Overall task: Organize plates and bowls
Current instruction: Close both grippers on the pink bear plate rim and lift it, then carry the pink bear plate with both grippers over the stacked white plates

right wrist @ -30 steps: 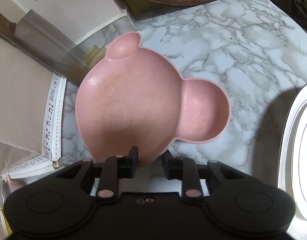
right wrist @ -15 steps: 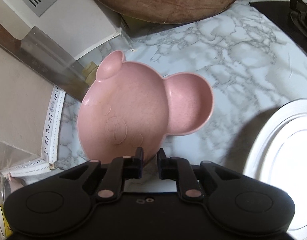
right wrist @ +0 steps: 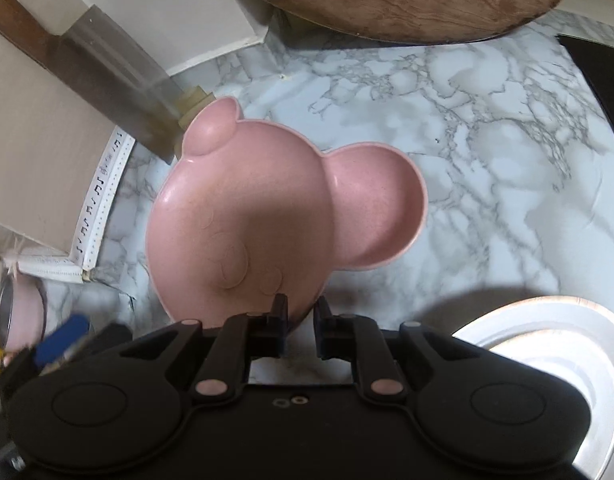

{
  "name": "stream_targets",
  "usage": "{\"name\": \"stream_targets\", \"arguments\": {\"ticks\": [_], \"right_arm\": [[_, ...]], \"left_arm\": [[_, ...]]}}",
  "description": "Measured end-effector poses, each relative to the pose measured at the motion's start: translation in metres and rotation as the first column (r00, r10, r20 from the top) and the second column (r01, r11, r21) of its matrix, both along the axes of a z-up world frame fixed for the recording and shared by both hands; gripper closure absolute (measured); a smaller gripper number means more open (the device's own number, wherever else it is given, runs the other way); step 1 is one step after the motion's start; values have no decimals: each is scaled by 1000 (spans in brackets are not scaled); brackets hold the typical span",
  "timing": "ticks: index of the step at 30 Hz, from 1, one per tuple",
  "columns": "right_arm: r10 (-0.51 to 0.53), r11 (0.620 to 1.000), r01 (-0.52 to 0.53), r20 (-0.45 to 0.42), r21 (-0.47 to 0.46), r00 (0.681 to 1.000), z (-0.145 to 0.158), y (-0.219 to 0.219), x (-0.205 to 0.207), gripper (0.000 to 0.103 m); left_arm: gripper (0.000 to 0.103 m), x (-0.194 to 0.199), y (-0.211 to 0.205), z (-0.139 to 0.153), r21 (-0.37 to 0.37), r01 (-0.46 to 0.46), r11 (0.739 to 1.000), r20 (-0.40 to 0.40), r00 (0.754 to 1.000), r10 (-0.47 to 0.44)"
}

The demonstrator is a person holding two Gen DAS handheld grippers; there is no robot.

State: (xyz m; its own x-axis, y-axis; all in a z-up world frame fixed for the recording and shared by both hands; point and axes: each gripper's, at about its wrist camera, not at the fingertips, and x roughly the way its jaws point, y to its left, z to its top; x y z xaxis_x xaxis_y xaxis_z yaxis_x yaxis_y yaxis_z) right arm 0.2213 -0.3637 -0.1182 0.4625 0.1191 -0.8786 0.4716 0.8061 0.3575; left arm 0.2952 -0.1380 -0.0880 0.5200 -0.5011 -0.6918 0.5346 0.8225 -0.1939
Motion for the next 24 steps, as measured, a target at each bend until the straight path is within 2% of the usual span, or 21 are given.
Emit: {"name": "stream_targets", "arguments": {"ticks": [7,10,14,18,20,24], "right_arm": [[110,994,-110,-6,-8,994,3,-25,9,89],[156,988,-156,-13,0,988,2,-37,15,89],[217,976,-217,-16,14,976,-1,-52,23,89],[250,968,-250,-8,10,968,-1,-61,26,89],[253,967,-253,-5,12,967,-2,-65,25,89],[259,966,-258,-2,24,966,-4,-69,25,90]], "left_arm": [[25,43,-49,13,61,38,997,4,999,-38],[25,61,-61,9,110,37,993,-9,999,-36],[37,85,-72,-5,148,25,989,-54,998,-17],[38,101,-80,-17,176,1,984,-72,997,11],[47,108,-83,-23,185,-17,983,-75,997,31],[59,117,-87,-32,187,-22,982,-111,993,43]]}}
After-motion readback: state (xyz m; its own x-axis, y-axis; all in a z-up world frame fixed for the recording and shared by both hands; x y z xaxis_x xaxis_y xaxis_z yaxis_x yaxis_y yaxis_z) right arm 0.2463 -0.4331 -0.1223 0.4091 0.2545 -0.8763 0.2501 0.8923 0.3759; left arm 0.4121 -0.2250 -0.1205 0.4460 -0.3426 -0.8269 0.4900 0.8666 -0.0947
